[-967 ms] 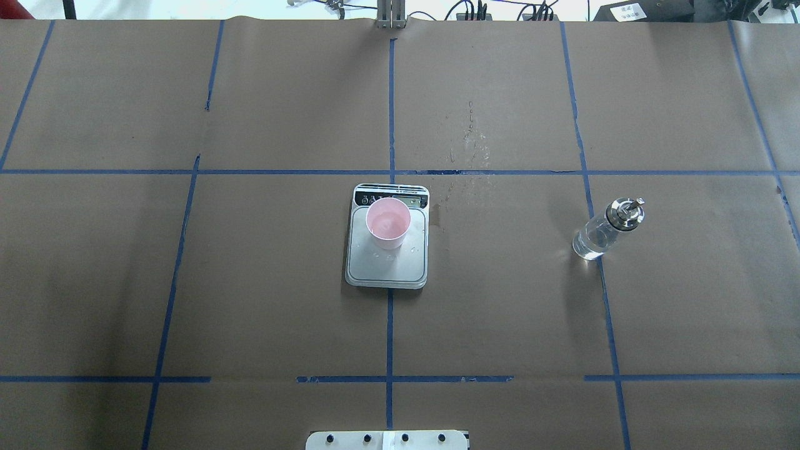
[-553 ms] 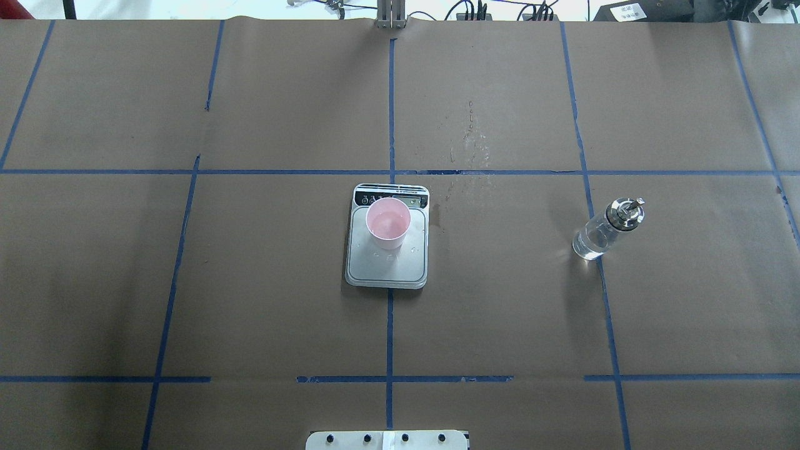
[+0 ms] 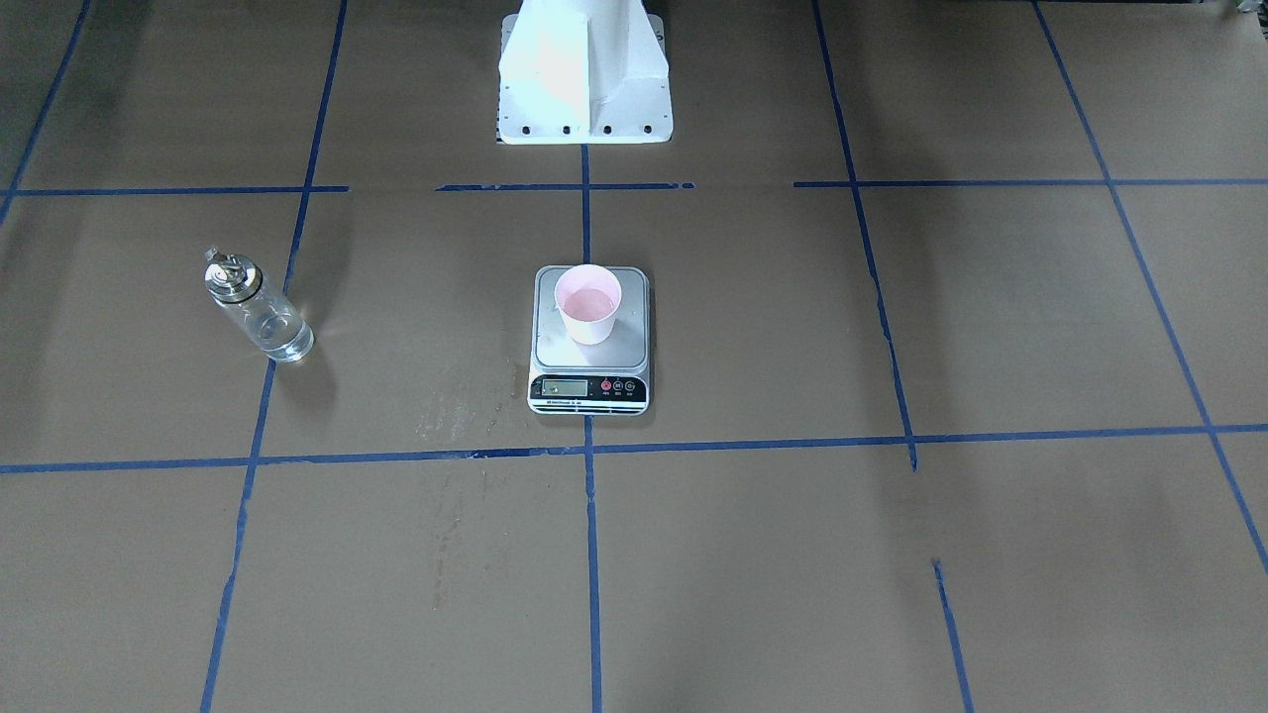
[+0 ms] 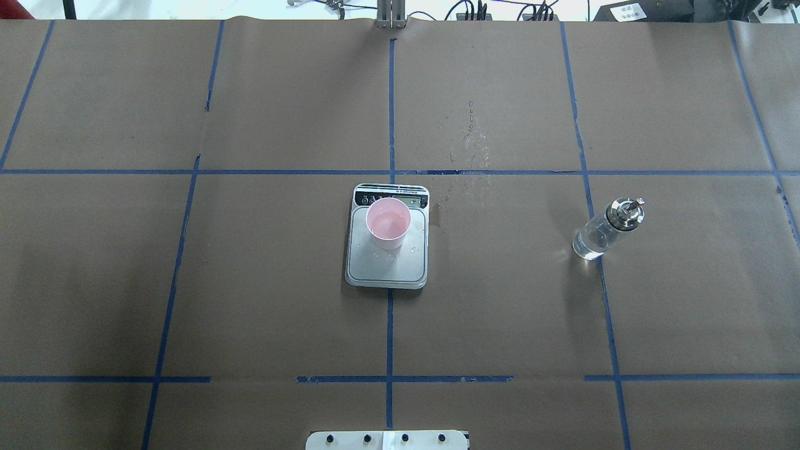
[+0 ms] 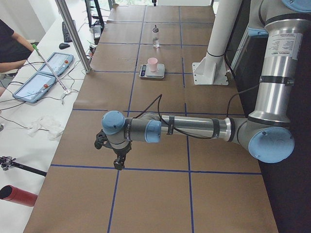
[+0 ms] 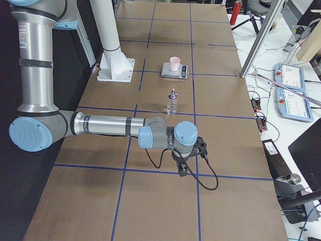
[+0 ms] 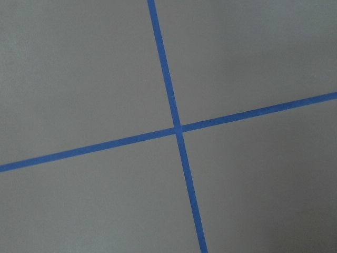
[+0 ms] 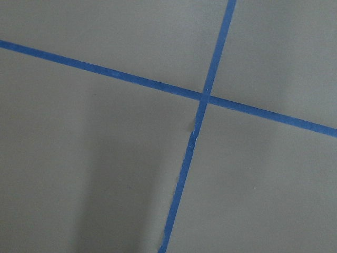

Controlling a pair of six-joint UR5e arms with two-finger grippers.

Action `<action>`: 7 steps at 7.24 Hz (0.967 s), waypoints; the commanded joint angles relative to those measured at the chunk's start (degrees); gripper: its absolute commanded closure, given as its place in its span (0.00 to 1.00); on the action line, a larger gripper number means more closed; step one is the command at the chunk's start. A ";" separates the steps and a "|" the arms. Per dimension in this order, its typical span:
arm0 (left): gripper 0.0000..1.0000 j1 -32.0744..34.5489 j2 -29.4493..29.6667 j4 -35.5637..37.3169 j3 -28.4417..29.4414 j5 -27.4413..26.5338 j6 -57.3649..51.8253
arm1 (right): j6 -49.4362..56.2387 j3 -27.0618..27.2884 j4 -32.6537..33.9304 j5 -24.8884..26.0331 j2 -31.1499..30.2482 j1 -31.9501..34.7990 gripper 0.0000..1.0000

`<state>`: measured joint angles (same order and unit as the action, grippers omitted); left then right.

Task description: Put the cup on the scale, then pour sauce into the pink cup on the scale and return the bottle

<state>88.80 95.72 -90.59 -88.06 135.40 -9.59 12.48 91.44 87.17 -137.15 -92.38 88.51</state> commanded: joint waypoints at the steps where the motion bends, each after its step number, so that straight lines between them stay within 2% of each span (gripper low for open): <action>1: 0.00 0.23 -0.18 0.41 -0.27 -0.49 -0.08 | 0.17 0.41 -0.07 0.12 0.44 0.00 0.00; 4: 0.00 0.23 -1.06 0.33 -0.45 -0.40 -0.08 | 0.08 1.98 0.63 0.65 -0.07 0.00 0.00; 7: 0.00 0.32 -2.56 0.24 -0.45 0.30 -0.08 | 0.08 1.99 0.99 5.57 0.62 -1.22 0.00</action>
<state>89.10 93.63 -90.23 -88.65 135.52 -9.67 12.55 93.53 88.02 -133.40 -91.92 88.10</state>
